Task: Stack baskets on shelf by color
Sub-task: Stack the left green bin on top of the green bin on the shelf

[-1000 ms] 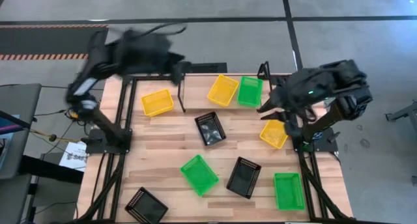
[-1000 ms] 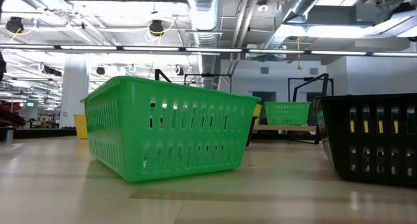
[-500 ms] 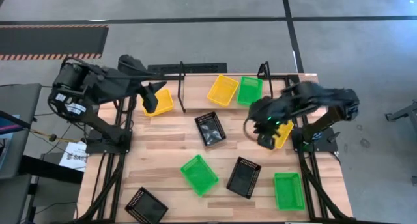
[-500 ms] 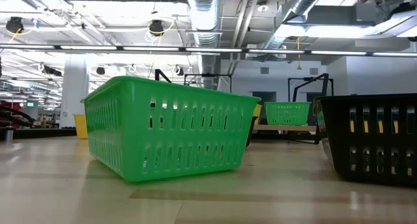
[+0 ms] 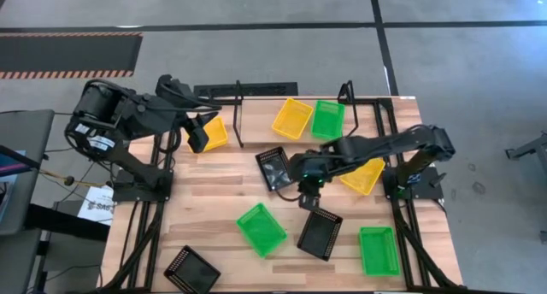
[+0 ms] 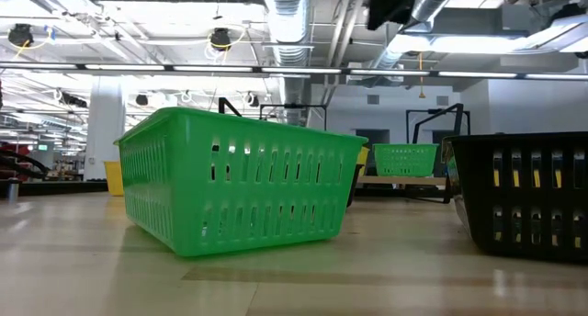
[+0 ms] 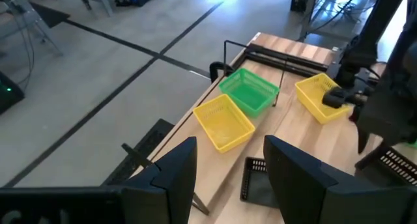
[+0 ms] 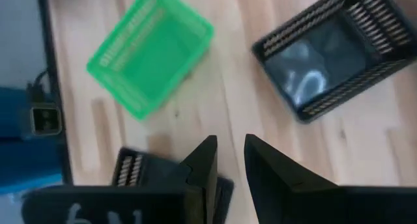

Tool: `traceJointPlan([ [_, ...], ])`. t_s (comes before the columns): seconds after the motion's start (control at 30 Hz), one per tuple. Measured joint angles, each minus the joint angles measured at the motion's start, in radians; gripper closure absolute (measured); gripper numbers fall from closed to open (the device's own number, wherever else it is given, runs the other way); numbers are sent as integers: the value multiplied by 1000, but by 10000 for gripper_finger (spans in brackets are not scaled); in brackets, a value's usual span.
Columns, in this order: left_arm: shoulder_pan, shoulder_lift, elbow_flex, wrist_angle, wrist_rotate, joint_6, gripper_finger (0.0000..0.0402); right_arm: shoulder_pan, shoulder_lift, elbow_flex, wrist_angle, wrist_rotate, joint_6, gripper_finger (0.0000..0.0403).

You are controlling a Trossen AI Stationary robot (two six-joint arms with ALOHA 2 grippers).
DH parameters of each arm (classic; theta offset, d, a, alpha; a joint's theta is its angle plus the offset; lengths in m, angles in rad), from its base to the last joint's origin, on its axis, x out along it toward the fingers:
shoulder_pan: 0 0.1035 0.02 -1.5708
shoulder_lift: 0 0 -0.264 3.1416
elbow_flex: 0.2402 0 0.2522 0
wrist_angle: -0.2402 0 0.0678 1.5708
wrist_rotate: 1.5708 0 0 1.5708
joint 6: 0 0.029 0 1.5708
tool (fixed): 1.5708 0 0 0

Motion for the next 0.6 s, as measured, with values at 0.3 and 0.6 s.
traceJointPlan([
  [0.3, 0, 0, 0, 1, 7, 4, 235, 25, 115, 1, 71, -78, 17, 268],
  [0.6, 0, 0, 0, 1, 15, 29, 235, 57, 220, 0, 185, -101, 126, 216],
])
